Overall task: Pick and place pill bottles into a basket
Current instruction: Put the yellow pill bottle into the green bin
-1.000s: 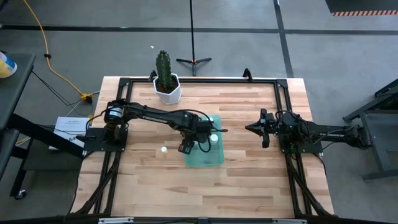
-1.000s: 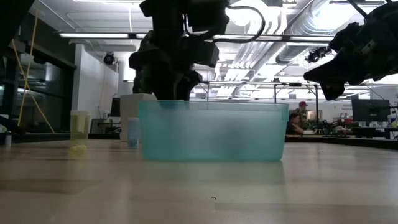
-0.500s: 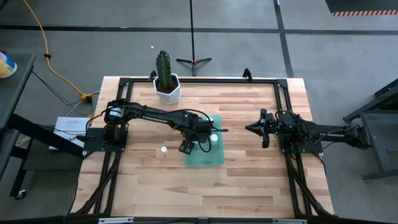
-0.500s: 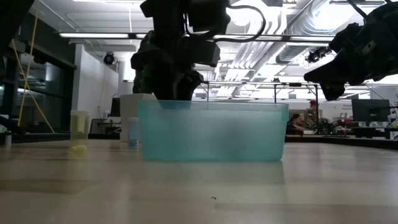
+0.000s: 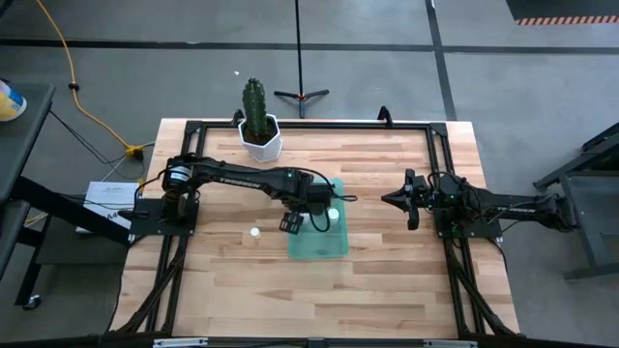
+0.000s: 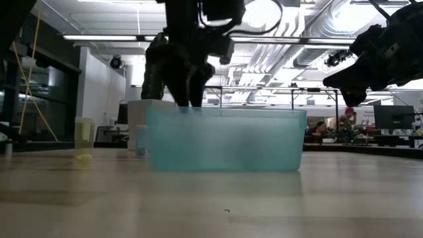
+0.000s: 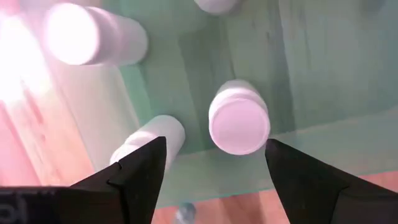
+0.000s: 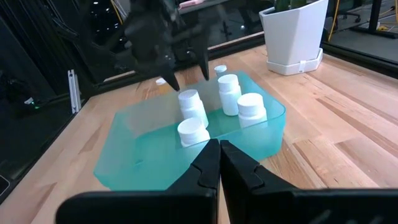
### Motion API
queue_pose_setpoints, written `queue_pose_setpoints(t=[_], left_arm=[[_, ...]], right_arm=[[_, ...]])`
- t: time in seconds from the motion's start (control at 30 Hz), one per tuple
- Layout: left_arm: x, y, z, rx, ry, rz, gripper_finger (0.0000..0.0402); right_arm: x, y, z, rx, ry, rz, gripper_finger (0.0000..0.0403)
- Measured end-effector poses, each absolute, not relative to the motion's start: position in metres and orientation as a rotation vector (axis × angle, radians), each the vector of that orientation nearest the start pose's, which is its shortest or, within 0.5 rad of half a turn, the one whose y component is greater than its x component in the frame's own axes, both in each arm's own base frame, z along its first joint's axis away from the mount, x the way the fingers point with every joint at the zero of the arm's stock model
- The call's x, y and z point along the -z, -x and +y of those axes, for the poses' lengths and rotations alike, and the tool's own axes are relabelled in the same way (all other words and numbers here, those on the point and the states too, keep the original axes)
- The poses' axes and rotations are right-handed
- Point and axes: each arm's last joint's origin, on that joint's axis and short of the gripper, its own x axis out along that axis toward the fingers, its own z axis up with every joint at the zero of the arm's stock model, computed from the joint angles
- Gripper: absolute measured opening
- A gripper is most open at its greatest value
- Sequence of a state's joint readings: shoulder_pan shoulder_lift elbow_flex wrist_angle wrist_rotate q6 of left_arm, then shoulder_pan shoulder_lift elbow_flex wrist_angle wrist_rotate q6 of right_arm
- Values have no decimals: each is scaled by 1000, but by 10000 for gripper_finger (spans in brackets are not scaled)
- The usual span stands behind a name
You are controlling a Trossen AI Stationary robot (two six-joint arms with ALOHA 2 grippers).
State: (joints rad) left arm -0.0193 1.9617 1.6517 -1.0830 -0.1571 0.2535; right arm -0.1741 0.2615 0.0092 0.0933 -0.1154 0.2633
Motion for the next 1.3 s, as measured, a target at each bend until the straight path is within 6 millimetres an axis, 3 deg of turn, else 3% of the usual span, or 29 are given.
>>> queue_pose_setpoints(t=[0.2,0.37,0.7,1.07,1.3], left_arm=[[-257,-382,-5,-78,-79,1467,297],[-265,-362,-12,-131,77,1573,281],[-282,-325,-55,-197,80,1522,258],[-268,-280,-79,-179,115,1424,261],[-242,-262,-79,-160,102,1446,262]], right_arm=[[-153,-111,-16,80,-292,148,1],[-153,-111,-16,80,-292,149,1],[-152,-111,-16,84,-294,162,1],[-152,-111,-16,85,-296,163,2],[-152,-111,-16,86,-296,163,1]])
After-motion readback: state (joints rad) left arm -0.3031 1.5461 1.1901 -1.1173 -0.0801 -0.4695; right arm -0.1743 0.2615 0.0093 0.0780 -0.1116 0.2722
